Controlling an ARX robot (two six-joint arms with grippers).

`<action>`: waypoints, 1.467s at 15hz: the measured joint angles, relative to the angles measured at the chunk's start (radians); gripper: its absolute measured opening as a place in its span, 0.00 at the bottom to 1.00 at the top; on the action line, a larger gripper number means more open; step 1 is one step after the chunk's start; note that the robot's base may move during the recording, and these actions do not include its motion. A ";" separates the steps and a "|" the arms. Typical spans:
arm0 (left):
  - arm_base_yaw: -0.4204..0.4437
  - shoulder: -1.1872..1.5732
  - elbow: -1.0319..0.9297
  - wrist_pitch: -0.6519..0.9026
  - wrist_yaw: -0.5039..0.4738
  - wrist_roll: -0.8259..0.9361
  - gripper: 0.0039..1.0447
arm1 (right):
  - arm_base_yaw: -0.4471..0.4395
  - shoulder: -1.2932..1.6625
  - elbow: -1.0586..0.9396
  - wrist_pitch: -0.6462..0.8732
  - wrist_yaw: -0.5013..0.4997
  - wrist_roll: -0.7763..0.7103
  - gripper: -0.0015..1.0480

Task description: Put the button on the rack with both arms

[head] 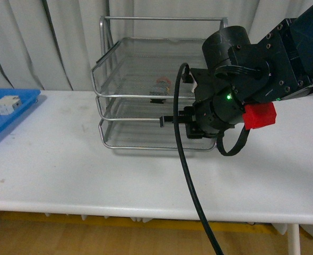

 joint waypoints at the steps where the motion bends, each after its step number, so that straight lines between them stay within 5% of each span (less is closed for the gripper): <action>1: 0.000 0.000 0.000 0.000 0.000 0.000 0.94 | 0.000 -0.002 -0.007 0.015 -0.004 0.002 0.02; 4: 0.000 0.000 0.000 0.000 0.000 0.000 0.94 | 0.008 -0.124 -0.160 0.087 -0.048 0.046 0.02; 7: 0.000 0.000 0.000 0.000 0.000 0.000 0.94 | 0.018 -0.587 -0.666 0.299 -0.114 0.082 0.02; 9: 0.000 0.000 0.000 0.000 0.000 0.000 0.94 | -0.103 -0.928 -0.914 0.317 -0.130 0.121 0.02; 11: 0.000 0.000 0.000 0.000 0.000 0.000 0.94 | -0.238 -1.231 -1.107 0.604 0.067 -0.010 0.02; 13: 0.000 0.000 0.000 0.000 0.000 0.000 0.94 | -0.367 -1.494 -1.228 0.460 0.067 -0.114 0.02; 22: 0.000 0.000 0.000 0.000 0.000 0.000 0.94 | -0.349 -1.865 -1.449 0.376 0.049 -0.157 0.02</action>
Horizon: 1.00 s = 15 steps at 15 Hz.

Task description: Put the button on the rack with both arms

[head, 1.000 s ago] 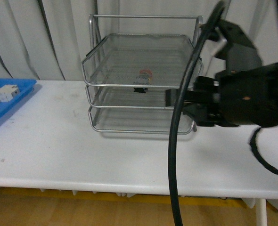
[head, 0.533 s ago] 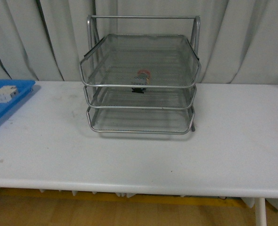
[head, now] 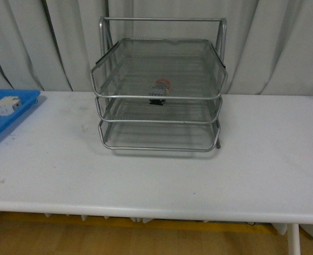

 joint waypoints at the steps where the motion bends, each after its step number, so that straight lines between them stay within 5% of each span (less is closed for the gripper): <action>1: 0.000 0.000 0.000 0.000 0.000 0.000 0.94 | 0.000 -0.023 -0.016 -0.018 0.000 0.000 0.02; 13: 0.000 0.000 0.000 0.000 0.000 0.000 0.94 | 0.000 -0.264 -0.078 -0.179 0.000 0.000 0.02; 15: 0.000 0.000 0.000 0.000 0.000 0.000 0.94 | -0.004 -0.432 -0.077 -0.343 -0.001 -0.001 0.02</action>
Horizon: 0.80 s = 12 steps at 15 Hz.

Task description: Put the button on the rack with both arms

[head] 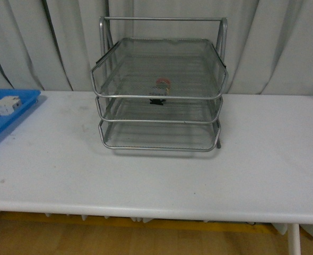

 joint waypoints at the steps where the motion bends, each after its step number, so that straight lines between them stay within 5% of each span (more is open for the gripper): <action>1: 0.000 0.000 0.000 0.001 0.000 0.000 0.94 | 0.000 0.003 0.002 -0.002 0.001 0.000 0.02; 9: 0.000 0.000 0.000 0.000 0.000 0.000 0.94 | 0.000 0.003 0.000 -0.010 0.000 -0.001 0.04; 12: 0.000 0.000 0.000 0.000 0.000 0.000 0.94 | 0.000 0.003 0.000 -0.010 0.000 -0.001 0.40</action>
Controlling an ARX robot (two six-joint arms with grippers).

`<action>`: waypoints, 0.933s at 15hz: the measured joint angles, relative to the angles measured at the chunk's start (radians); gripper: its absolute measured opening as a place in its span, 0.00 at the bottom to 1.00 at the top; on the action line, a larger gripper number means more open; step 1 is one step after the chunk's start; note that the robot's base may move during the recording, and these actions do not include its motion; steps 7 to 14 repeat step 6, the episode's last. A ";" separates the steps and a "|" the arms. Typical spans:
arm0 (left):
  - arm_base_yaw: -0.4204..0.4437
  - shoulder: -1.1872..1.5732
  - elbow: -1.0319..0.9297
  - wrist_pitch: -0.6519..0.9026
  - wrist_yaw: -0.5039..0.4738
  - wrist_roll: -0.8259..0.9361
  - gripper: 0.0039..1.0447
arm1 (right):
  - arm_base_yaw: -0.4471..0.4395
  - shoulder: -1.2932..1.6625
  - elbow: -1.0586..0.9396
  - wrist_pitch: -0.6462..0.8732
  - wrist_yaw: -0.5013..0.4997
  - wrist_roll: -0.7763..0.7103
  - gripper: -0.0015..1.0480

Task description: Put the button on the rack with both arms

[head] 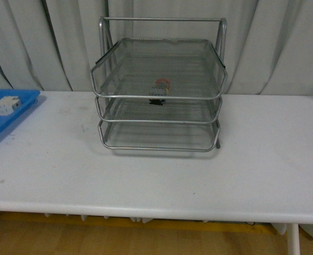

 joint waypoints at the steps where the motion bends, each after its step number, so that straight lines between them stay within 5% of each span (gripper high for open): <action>1: 0.000 0.000 0.000 0.000 0.000 0.000 0.94 | 0.000 0.000 0.000 0.000 0.000 0.000 0.52; 2: 0.000 0.000 0.000 0.000 0.000 0.000 0.94 | 0.000 0.000 0.000 0.000 0.000 0.000 0.65; 3: 0.000 0.000 0.000 0.000 0.000 0.000 0.94 | 0.000 0.000 0.000 0.000 0.000 0.000 0.89; 4: 0.000 0.000 0.000 0.000 0.000 0.000 0.94 | 0.000 0.000 0.000 0.000 0.000 0.000 0.93; 14: 0.000 0.000 0.000 0.000 0.000 0.000 0.94 | 0.000 0.000 0.000 0.000 0.000 0.000 0.94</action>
